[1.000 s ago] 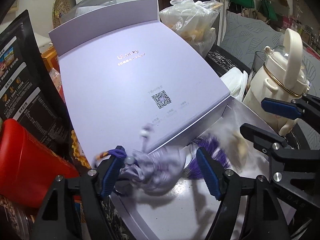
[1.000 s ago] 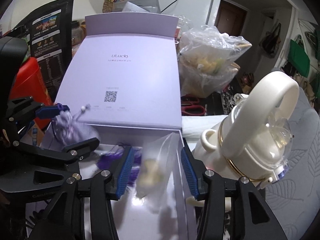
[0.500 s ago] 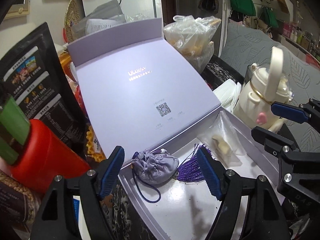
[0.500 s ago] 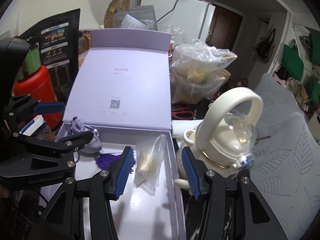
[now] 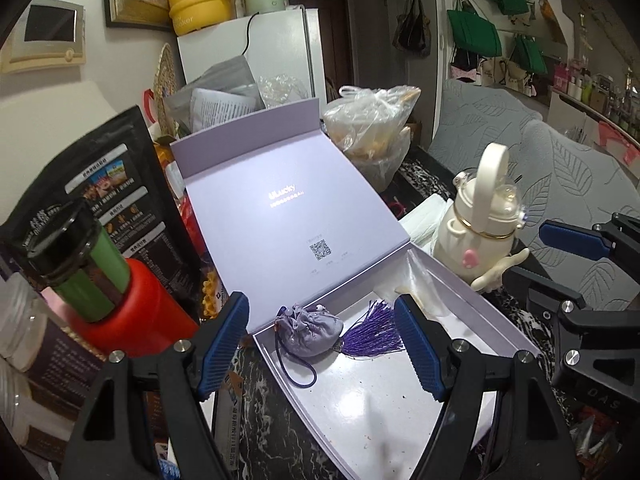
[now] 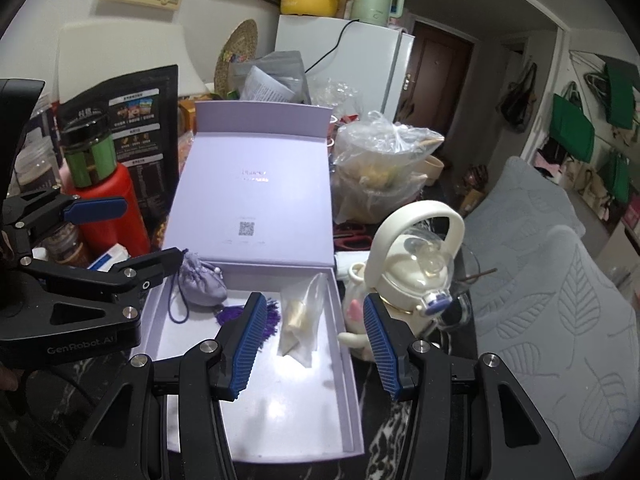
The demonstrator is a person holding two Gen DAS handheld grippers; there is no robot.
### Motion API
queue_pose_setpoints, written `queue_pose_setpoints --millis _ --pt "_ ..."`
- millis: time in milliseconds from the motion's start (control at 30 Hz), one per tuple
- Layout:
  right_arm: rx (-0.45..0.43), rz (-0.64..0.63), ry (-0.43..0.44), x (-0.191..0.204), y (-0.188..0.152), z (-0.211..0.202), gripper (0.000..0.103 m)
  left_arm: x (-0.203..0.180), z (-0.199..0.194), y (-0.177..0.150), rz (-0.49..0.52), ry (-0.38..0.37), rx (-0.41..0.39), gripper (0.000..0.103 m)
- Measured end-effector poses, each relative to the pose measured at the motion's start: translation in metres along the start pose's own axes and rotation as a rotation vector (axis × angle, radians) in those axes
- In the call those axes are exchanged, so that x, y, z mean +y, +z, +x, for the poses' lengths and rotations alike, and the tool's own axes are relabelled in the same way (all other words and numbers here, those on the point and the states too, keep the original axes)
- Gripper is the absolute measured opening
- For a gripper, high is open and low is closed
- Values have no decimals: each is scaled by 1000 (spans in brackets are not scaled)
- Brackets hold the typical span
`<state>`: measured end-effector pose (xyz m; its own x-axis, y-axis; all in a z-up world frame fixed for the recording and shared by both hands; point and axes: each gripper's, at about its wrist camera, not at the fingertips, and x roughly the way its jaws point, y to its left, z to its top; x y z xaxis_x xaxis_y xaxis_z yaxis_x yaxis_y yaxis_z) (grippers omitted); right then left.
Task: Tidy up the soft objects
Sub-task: 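Withdraw both tools from the gift box back toward the snack pile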
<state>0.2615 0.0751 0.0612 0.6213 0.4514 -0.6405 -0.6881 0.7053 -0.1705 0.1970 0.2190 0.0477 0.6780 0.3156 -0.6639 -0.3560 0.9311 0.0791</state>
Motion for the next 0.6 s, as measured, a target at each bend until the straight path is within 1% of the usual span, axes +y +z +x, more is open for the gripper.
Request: queue_pose_setpoints --millis 367,600 --pt "-46 15 -22 -1 -10 -56 50 -11 -57 -3 9 -16 -76 75" --pt "-51 32 -22 1 -20 -85 50 -14 -87 -10 20 -36 -111 75"
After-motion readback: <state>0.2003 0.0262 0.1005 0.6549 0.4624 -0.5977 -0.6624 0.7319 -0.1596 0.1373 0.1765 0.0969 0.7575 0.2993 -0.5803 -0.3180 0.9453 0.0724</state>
